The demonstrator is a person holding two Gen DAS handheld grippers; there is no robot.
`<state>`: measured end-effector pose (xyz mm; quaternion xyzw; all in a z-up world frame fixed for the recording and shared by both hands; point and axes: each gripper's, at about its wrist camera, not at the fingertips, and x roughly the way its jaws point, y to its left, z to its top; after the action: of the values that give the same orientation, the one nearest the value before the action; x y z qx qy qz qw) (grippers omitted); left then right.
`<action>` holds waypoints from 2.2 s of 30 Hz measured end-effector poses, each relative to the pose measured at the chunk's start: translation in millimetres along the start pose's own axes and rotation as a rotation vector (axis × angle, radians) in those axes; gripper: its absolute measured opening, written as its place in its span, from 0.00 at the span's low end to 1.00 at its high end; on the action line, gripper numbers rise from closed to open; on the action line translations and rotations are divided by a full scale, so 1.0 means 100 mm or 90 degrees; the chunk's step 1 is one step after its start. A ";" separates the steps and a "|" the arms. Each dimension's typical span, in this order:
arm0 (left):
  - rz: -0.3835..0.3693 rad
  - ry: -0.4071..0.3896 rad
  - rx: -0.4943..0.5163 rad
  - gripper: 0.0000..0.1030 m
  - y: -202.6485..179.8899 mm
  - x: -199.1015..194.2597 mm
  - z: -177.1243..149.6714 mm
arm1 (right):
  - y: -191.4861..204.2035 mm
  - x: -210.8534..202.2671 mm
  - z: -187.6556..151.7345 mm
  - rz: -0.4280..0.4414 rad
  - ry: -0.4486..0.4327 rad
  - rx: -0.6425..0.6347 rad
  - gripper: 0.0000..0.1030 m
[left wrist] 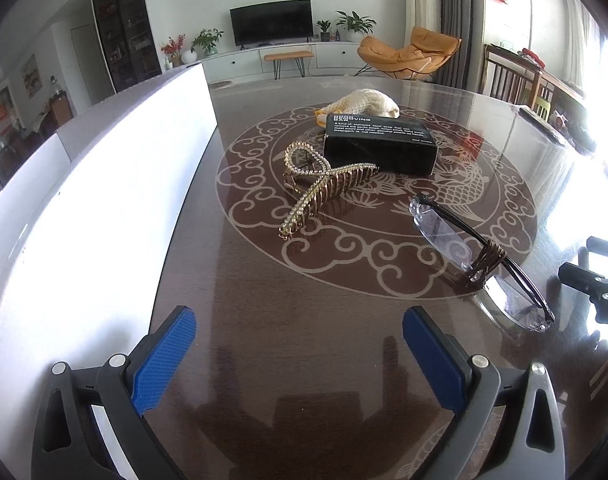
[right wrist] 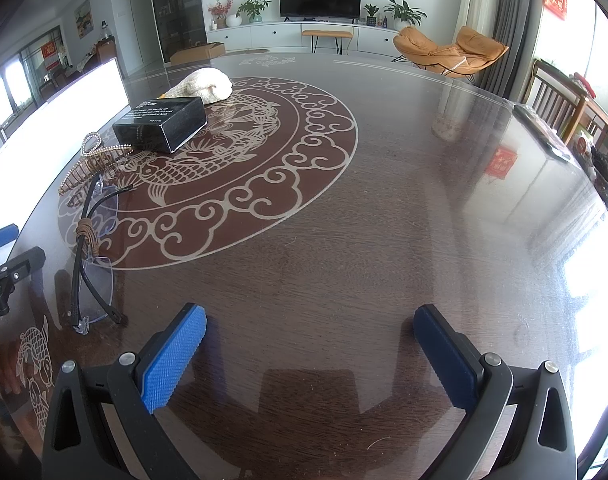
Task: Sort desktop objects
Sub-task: 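Lower the left gripper onto the gold claw clip and close it, then lift the gold claw clip with the left gripper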
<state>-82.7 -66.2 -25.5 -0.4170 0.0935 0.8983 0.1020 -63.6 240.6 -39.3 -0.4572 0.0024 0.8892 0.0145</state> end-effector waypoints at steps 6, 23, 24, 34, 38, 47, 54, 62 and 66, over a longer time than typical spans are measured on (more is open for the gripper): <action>-0.061 0.039 0.031 1.00 0.00 0.35 0.46 | 0.00 0.01 0.01 0.000 0.000 0.000 1.00; -0.119 0.065 0.090 0.73 -0.17 1.03 1.18 | -0.01 0.01 0.01 0.000 0.000 0.000 1.00; -0.121 0.063 0.082 0.72 -0.18 1.02 1.18 | -0.01 0.01 0.00 0.001 0.000 0.000 1.00; -0.063 0.047 0.046 0.71 -0.23 0.62 0.70 | -0.01 0.01 0.00 0.000 0.000 0.000 1.00; -0.067 0.043 0.018 0.71 -0.22 0.40 0.38 | -0.01 0.00 -0.01 0.000 0.000 0.000 1.00; -0.091 0.047 0.045 0.96 -0.33 0.38 0.28 | -0.02 0.01 0.00 0.001 0.000 0.000 1.00; -0.097 0.051 0.046 1.00 -0.34 0.39 0.23 | -0.01 0.01 0.01 0.001 0.000 0.000 1.00; -0.094 0.049 0.044 1.00 -0.34 0.38 0.23 | -0.02 0.01 -0.01 0.001 0.000 0.000 1.00; -0.095 0.049 0.044 1.00 -0.34 0.38 0.23 | -0.02 0.01 0.00 0.001 0.000 0.000 1.00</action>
<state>-114.5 -23.5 -42.6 -0.4529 0.0970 0.8680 0.1790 -64.0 242.2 -40.1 -0.4572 0.0023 0.8893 0.0139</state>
